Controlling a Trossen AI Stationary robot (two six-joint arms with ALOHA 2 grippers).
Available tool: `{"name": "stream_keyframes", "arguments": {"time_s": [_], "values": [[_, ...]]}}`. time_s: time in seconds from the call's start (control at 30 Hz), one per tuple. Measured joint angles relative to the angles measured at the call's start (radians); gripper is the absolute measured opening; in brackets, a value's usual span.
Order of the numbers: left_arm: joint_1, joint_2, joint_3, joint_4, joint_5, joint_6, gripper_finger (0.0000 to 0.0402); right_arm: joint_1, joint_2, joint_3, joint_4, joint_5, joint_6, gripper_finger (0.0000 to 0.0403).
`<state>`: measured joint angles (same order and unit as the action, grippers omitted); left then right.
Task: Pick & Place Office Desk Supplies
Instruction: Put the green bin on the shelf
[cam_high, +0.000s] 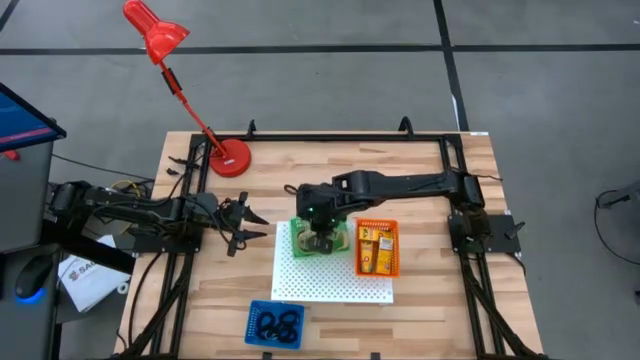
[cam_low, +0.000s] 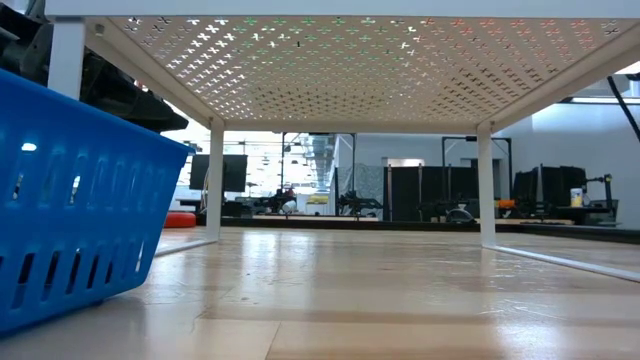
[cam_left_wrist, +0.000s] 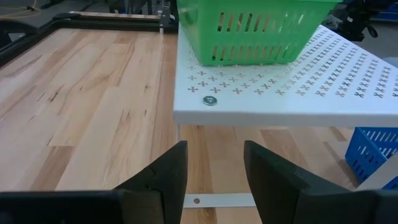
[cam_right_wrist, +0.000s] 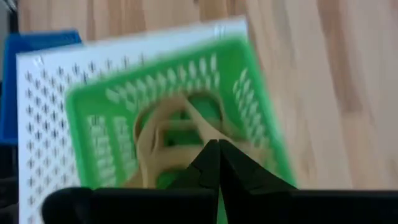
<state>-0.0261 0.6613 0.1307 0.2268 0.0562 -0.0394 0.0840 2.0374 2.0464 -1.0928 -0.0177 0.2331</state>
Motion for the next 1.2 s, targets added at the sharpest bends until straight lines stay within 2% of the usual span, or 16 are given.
{"name": "stream_keyframes", "arguments": {"time_s": [0.17,0.5,0.67,1.2], "values": [[-0.015,0.000,0.000,0.012,0.000,0.006,0.0149,0.050,0.000,0.000,-0.124,0.038,0.095,0.0000],[-0.041,0.000,0.000,0.045,0.000,0.015,0.0149,0.116,0.000,-0.007,-0.215,0.072,0.227,0.0000],[-0.042,0.000,0.000,0.045,0.000,0.016,0.0149,0.126,0.000,-0.007,-0.217,0.067,0.256,0.0000],[-0.041,0.000,0.000,0.043,-0.001,0.016,0.0149,0.125,0.000,-0.007,-0.154,-0.039,0.257,0.0000]]}}
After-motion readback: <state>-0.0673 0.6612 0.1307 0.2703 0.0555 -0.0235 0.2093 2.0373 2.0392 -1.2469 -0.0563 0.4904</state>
